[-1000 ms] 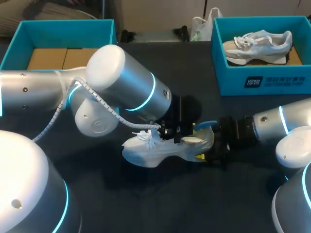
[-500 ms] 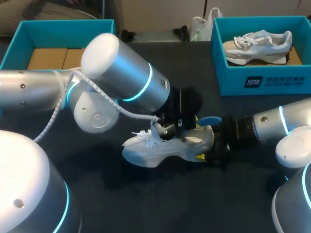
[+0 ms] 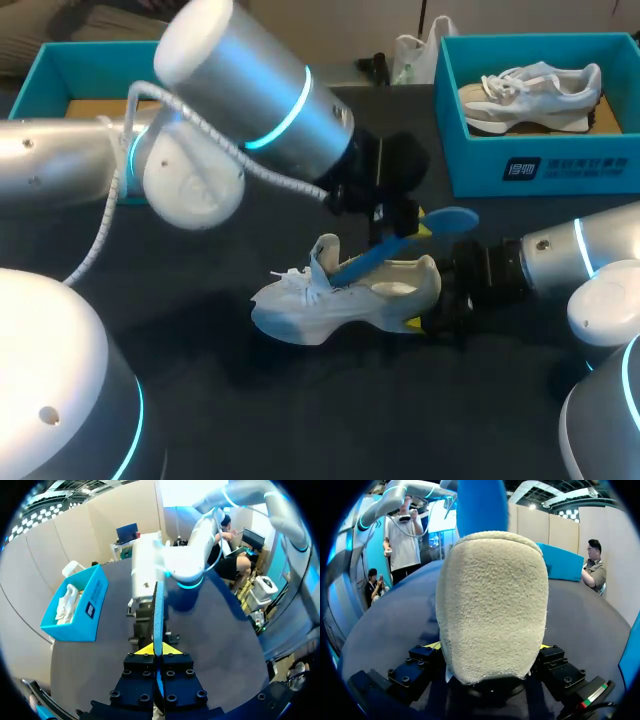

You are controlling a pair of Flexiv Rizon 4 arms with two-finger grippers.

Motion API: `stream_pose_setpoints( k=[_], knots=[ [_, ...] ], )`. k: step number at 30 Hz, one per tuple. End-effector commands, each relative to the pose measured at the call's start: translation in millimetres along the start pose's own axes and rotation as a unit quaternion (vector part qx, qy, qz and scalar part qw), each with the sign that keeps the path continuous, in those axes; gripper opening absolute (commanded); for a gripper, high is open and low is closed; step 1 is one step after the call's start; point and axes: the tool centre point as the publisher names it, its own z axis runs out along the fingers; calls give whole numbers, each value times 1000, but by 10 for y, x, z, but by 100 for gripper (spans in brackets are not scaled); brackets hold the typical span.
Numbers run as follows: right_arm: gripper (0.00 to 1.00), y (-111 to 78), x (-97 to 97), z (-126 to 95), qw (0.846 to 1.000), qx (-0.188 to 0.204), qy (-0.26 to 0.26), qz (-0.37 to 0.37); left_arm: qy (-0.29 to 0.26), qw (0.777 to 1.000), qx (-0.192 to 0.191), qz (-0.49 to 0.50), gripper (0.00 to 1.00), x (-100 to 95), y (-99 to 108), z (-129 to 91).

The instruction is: Take the shoe out of the shoebox, open the shoe tongue, remove and reinsert the insole, then place the shoe into the shoebox

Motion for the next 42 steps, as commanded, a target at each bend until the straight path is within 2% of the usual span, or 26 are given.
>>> stream_pose_setpoints(
  k=[1, 7, 13, 14, 17, 19, 22, 27, 35, 42],
  knots=[
    [0, -19, 8, 60, 1000, 2, -1, 0, 31, 1000, 4, 3, 0, -42, -137, -181],
    [0, -19, 8, 60, 1000, 2, -1, 0, 50, 999, 14, 12, 0, -25, -394, -342],
    [0, -19, 8, 60, 1000, 2, -1, 0, 36, 999, 37, 15, 0, -57, -700, -571],
    [0, -19, 8, 60, 1000, 2, -1, 0, 25, 998, 54, 15, 0, -87, -827, -673],
    [0, -19, 8, 60, 1000, 2, -1, 0, 19, 997, 77, 12, 0, -128, -967, -783],
    [0, -19, 8, 60, 1000, 2, -1, 0, 20, 994, 109, -5, 0, -173, -1084, -886],
    [0, -19, 8, 60, 1000, 2, -1, 0, 30, 990, 137, -19, 0, -204, -1181, -1001],
    [0, -19, 8, 60, 1000, 2, -1, 0, 62, 983, 170, -37, 0, -219, -1296, -1114],
    [0, -19, 8, 60, 1000, 2, -1, 0, 107, 956, 257, -94, 0, -283, -1364, -1359],
    [0, -19, 8, 60, 1000, 2, -1, 0, 112, 943, 283, -133, 0, -322, -1343, -1418]
  ],
)
